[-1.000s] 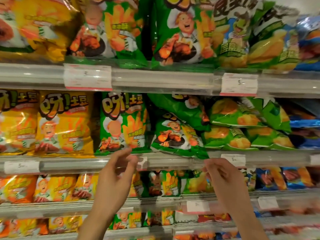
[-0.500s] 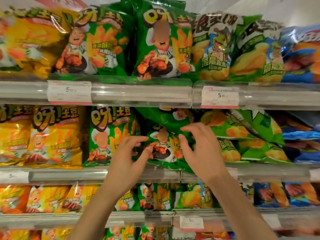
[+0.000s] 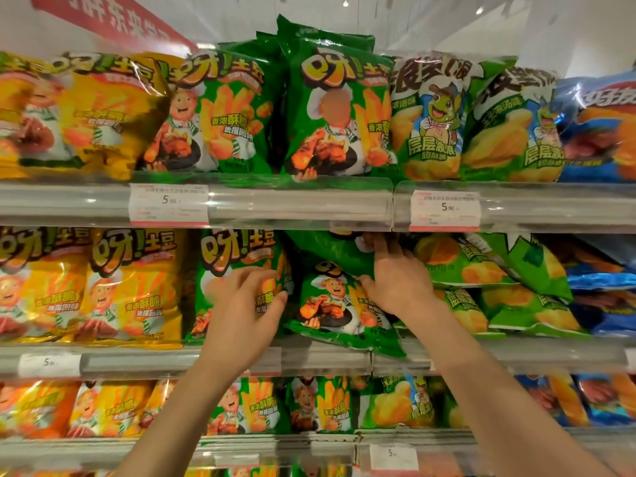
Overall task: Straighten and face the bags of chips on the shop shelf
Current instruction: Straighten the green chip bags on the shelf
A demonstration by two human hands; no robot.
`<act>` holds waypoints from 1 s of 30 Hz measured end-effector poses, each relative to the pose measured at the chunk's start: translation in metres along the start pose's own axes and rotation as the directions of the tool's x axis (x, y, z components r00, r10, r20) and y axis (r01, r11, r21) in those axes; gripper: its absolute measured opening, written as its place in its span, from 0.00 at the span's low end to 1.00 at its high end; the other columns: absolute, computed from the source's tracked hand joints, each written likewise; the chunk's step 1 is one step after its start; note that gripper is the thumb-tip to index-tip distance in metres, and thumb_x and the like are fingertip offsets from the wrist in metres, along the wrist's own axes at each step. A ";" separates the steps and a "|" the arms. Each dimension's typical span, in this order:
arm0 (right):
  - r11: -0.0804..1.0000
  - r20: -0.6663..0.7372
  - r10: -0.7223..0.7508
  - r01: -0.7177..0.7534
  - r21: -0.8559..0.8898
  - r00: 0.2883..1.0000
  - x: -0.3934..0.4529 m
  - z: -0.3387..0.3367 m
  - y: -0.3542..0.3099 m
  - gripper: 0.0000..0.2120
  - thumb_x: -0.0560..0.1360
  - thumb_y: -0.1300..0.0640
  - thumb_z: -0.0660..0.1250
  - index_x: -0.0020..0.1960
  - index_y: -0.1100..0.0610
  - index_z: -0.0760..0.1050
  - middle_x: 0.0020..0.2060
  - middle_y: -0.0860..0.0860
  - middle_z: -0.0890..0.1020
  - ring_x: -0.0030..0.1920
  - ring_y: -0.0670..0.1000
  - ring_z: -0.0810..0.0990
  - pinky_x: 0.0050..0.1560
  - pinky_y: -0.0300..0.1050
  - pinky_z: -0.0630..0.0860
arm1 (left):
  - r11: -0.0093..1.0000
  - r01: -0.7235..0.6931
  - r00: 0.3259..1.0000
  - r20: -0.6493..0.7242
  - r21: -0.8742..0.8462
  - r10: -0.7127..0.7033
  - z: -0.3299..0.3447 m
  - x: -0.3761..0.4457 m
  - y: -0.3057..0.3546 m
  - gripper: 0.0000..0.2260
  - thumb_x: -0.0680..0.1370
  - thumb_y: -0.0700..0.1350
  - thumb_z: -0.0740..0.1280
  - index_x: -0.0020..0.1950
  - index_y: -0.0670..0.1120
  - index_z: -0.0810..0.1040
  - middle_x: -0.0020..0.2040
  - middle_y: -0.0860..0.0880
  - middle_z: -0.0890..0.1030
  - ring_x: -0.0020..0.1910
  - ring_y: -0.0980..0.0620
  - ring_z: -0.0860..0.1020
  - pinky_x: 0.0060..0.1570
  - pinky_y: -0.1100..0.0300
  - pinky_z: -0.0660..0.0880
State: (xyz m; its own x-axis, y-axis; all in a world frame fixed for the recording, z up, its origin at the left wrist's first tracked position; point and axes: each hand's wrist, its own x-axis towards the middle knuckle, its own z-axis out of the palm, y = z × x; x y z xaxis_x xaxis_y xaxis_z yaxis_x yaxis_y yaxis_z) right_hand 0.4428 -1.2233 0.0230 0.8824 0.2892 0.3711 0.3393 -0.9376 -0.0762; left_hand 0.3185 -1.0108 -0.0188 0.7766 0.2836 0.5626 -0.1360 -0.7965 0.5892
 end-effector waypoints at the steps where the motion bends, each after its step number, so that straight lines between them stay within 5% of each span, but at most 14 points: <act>1: 1.000 -0.012 0.000 0.000 0.009 1.000 -0.001 -0.001 0.001 0.35 0.77 0.43 0.67 0.76 0.55 0.57 0.68 0.58 0.72 0.64 0.62 0.74 0.61 0.54 0.74 | 1.000 -0.012 1.000 0.003 0.025 0.012 -0.001 0.001 0.000 0.16 0.79 0.55 0.66 0.66 0.52 0.76 0.63 0.55 0.72 0.66 0.54 0.70 0.64 0.53 0.71; 7: 0.994 -0.072 -0.008 0.016 0.109 0.997 -0.006 -0.005 0.003 0.39 0.73 0.33 0.66 0.75 0.53 0.62 0.68 0.58 0.70 0.66 0.61 0.72 0.64 0.53 0.74 | 1.000 0.025 0.987 0.161 -0.003 -0.024 0.000 0.004 0.011 0.21 0.80 0.59 0.64 0.70 0.53 0.73 0.62 0.55 0.75 0.53 0.61 0.77 0.55 0.56 0.77; 11: 0.966 -0.083 -0.065 0.084 0.245 0.994 -0.013 -0.013 0.009 0.39 0.70 0.26 0.63 0.75 0.47 0.67 0.69 0.57 0.69 0.67 0.62 0.70 0.71 0.53 0.68 | 0.991 0.099 0.972 0.220 -0.091 -0.077 0.007 0.010 0.022 0.24 0.81 0.58 0.64 0.75 0.50 0.68 0.67 0.55 0.75 0.52 0.62 0.75 0.51 0.64 0.71; 14: 0.929 -0.048 -0.082 0.094 0.358 0.995 -0.018 -0.018 0.013 0.32 0.76 0.32 0.60 0.74 0.48 0.69 0.71 0.55 0.70 0.70 0.58 0.70 0.71 0.50 0.66 | 0.950 0.209 0.955 0.257 -0.231 -0.147 0.013 0.021 0.034 0.28 0.80 0.59 0.64 0.77 0.49 0.65 0.65 0.54 0.77 0.54 0.61 0.76 0.50 0.67 0.71; 18: 0.833 -0.072 -0.118 0.138 0.535 0.990 -0.023 -0.018 0.020 0.19 0.83 0.46 0.58 0.70 0.52 0.74 0.67 0.52 0.77 0.67 0.52 0.74 0.64 0.42 0.68 | 0.858 0.364 0.923 0.263 -0.362 -0.281 0.024 0.037 0.046 0.28 0.78 0.64 0.65 0.71 0.49 0.69 0.59 0.56 0.79 0.60 0.52 0.78 0.60 0.55 0.72; 24: 0.778 -0.162 -0.100 0.179 0.602 0.982 -0.024 -0.012 0.029 0.12 0.83 0.52 0.61 0.62 0.51 0.79 0.59 0.51 0.78 0.62 0.50 0.74 0.64 0.46 0.69 | 0.754 0.460 0.888 0.235 -0.469 -0.395 0.038 0.048 0.060 0.46 0.67 0.70 0.72 0.75 0.45 0.63 0.64 0.52 0.77 0.61 0.50 0.76 0.60 0.57 0.73; 27: 0.731 -0.157 -0.038 0.135 0.669 0.987 -0.024 -0.015 0.030 0.12 0.83 0.51 0.60 0.63 0.51 0.78 0.58 0.48 0.76 0.63 0.48 0.74 0.64 0.44 0.69 | 0.707 0.438 0.897 0.223 -0.554 -0.381 0.038 0.051 0.063 0.37 0.68 0.61 0.76 0.71 0.47 0.69 0.59 0.52 0.80 0.56 0.53 0.79 0.52 0.59 0.77; 30: 0.677 -0.074 -0.014 0.064 0.733 0.997 -0.024 -0.021 0.029 0.15 0.83 0.46 0.58 0.67 0.49 0.75 0.60 0.46 0.77 0.62 0.46 0.75 0.62 0.42 0.69 | 0.665 0.447 0.894 0.266 -0.599 -0.361 0.034 0.045 0.058 0.30 0.69 0.57 0.77 0.67 0.50 0.71 0.57 0.53 0.82 0.56 0.51 0.81 0.59 0.49 0.78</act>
State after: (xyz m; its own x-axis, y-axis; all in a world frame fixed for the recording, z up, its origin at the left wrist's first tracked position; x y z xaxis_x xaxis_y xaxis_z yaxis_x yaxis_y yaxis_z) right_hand 0.4246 -1.2617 0.0315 0.8509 0.2876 0.4396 0.5253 -0.4746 -0.7063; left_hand 0.3665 -1.0622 0.0216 0.9068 0.3991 0.1358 -0.1117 -0.0833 0.9902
